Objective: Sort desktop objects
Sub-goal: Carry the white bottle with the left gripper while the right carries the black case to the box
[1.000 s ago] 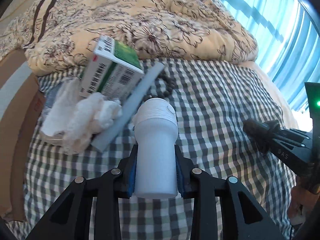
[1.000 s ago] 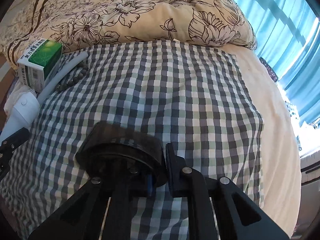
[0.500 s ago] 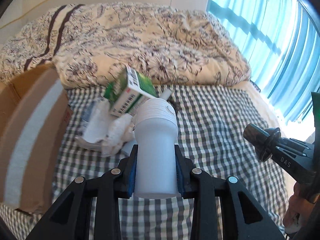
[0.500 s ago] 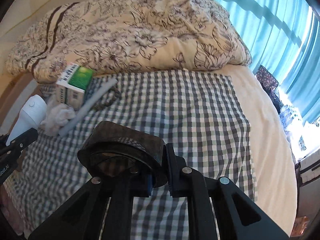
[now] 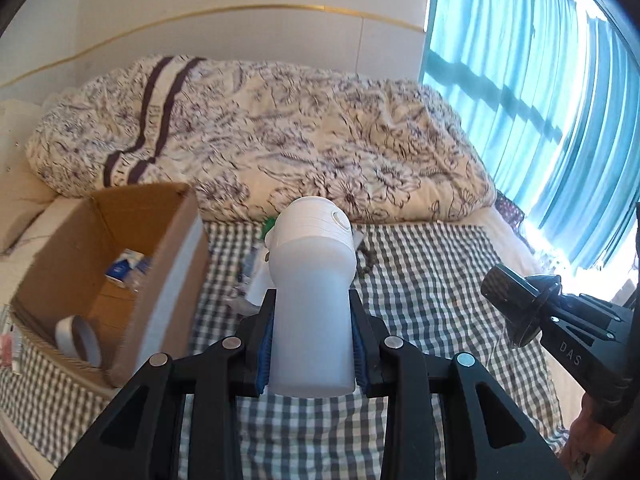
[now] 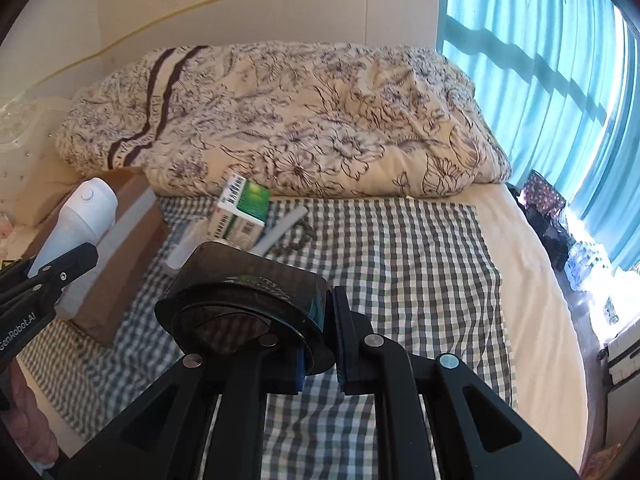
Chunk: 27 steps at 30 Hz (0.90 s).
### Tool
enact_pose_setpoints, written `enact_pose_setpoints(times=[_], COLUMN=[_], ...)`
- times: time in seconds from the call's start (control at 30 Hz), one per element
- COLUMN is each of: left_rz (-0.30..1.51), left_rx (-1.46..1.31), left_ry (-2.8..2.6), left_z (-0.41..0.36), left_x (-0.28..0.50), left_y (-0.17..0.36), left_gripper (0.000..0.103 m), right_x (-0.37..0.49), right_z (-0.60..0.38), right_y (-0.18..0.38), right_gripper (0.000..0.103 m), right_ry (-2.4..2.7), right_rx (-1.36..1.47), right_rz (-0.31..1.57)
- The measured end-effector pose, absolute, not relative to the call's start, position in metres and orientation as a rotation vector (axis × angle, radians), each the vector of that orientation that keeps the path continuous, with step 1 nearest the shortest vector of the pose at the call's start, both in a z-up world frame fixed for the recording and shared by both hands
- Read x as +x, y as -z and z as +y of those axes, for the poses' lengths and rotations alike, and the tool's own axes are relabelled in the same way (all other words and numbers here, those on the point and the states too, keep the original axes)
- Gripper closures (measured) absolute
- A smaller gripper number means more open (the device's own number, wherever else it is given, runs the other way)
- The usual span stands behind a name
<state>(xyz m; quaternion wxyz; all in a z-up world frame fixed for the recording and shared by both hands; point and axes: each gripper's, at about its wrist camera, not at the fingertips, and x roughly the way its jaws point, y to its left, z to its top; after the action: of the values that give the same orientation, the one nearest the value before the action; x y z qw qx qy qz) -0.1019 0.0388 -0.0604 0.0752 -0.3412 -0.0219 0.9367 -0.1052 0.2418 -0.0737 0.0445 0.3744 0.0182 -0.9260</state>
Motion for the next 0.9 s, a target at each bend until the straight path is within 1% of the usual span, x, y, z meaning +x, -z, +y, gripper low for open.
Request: enact_pose_setpoints(times=[0.27,0.6,0.9], left_rz=[-0.066,-0.064,-0.062], left_rx=[-0.918,-0.799,-0.738], left_ry=[-2.862,-2.933,-2.986], left_z=[0.018,-0.006,-0.025], left_x=[-0.066,-0.027,0.001], left_y=[0.024,-0.014,-0.031], left_gripper=[0.071,0.071,0.071], right_x=[-0.067,-0.028,-0.003], right_z=[0.223,0.198,0.184], right_y=[0.037,-0.003,-0.018], right_gripper=[0.093,0.093,0.093], right_ry=[2.869,2.888,2.892], right_rx=[1.015,0.869,0.791], right_rz=[0.024,0.038,0.032])
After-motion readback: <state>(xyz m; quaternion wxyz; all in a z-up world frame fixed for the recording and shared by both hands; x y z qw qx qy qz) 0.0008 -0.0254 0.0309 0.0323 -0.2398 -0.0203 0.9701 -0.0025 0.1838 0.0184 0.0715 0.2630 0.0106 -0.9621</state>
